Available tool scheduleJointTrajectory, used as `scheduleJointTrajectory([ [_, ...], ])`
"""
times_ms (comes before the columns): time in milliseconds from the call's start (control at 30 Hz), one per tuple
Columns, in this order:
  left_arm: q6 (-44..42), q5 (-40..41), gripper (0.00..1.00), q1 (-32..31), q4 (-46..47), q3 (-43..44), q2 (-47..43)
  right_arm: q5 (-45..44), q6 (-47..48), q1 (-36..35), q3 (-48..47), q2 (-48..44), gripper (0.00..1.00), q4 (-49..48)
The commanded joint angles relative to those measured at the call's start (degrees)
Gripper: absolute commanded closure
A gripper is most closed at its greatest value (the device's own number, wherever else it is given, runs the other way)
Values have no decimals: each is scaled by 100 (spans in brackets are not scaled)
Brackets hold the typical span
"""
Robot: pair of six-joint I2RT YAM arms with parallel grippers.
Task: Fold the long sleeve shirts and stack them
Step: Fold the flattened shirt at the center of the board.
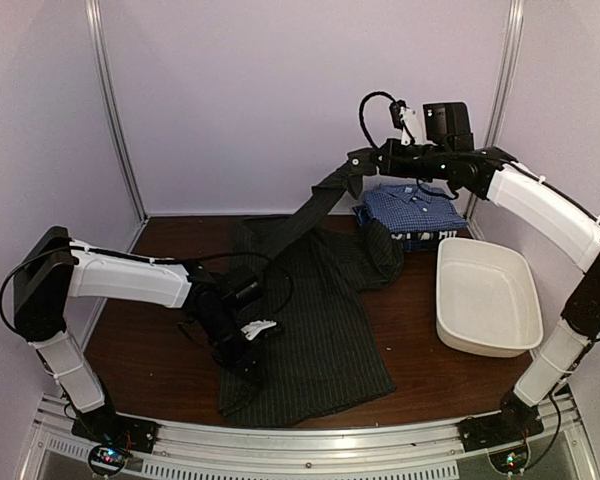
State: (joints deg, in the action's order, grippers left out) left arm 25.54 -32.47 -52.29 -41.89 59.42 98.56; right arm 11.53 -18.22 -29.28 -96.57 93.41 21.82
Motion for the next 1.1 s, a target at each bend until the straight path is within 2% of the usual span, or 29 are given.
scheduleJointTrajectory([
  [0,-115,-174,100,-33,210,-51,62,98,-62,-168,98,-100,100,-276],
  [467,-180,-227,100,-34,238,-230,-80,177,-173,-339,479,140,100,-456],
  [500,-187,-243,94,-31,234,-229,-101,186,-173,-347,498,151,100,-452],
  [567,-198,-251,75,-31,234,-180,-145,187,-165,-386,561,159,100,-474],
  [667,-180,-272,60,-31,205,-2,-244,240,-183,-448,738,165,100,-564],
  [800,-44,-232,58,121,139,512,-429,343,-254,-625,1132,144,100,-808],
  [900,180,-16,59,466,137,998,-617,400,-339,-746,1383,89,100,-1020],
  [1067,925,1148,61,1395,543,1500,-583,570,-457,-928,1669,-64,100,-1413],
])
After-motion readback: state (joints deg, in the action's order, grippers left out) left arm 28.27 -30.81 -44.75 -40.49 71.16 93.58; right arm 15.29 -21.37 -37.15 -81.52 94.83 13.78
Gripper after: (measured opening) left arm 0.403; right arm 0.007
